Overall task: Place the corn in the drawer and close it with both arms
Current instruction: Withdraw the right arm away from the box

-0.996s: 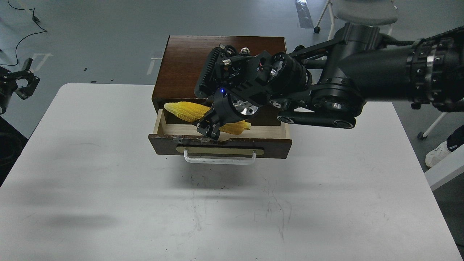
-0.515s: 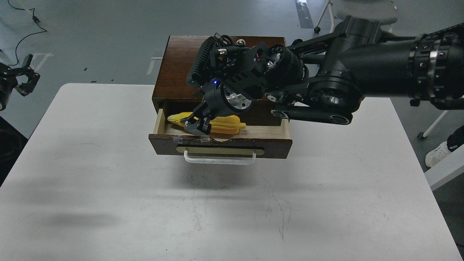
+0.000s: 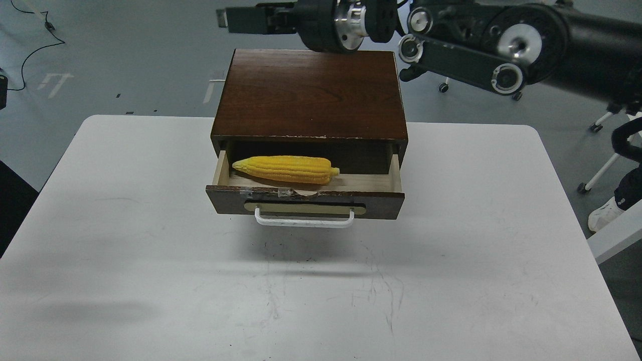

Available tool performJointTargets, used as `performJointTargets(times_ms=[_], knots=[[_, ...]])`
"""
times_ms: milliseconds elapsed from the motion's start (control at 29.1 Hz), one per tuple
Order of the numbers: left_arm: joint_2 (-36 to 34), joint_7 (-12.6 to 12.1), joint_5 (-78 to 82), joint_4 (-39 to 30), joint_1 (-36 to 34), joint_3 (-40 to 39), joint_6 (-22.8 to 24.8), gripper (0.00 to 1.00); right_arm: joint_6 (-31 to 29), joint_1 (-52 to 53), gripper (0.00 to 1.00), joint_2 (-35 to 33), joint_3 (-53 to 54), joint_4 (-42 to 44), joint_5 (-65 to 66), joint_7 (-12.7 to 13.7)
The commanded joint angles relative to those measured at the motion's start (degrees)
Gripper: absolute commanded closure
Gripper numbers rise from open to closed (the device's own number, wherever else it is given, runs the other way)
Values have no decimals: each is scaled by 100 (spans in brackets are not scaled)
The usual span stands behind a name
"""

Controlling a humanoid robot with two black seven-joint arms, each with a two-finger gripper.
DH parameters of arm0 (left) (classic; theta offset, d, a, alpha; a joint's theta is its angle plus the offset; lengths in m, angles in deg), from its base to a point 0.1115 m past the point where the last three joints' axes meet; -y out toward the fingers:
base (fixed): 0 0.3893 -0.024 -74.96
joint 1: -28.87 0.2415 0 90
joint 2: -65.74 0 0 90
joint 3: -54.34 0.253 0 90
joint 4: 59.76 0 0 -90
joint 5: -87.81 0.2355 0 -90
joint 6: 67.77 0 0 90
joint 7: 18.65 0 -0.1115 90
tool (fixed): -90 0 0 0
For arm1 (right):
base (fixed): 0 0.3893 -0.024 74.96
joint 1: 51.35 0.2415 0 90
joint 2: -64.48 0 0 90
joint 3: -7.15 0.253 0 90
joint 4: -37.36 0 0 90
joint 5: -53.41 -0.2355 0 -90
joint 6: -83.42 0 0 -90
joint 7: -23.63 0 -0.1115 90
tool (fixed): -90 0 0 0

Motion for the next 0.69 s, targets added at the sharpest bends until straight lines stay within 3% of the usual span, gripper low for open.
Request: performJointTargets(times_ms=[0, 172, 241, 309, 344, 378, 412, 550, 653], knots=[[-36, 148, 948, -185, -229, -24, 0, 40, 15, -867, 0, -602, 987, 28, -836, 0], [-396, 157, 2091, -1072, -625, -24, 0, 40, -2, -2115, 0, -990, 2464, 361, -1723, 44], [-414, 166, 2655, -1451, -740, -33, 0, 48, -11, -2469, 0, -1043, 2880, 625, -2138, 105], [-397, 174, 3488, -1812, -933, -15, 0, 66, -11, -2733, 0, -1052, 3109, 941, -2603, 114], [-397, 175, 3492, -1813, -933, -15, 0, 67, -11, -2734, 0, -1052, 3109, 943, -2605, 114], [-327, 340, 4388, -2109, -1134, -33, 0, 92, -142, -2908, 0, -1061, 3249, 1334, -3118, 114], [-266, 347, 4753, -2268, -1214, -33, 0, 100, -387, -2971, 0, -1104, 3328, 1573, -3471, 114], [-230, 347, 6070, -3259, -1408, 11, 0, 100, -1003, -3173, 0, -1122, 3513, 2206, -4597, 114], [-274, 347, 6829, -3858, -1408, 11, 0, 100, -1066, -3252, 0, -1105, 3584, 2515, -4950, 114]])
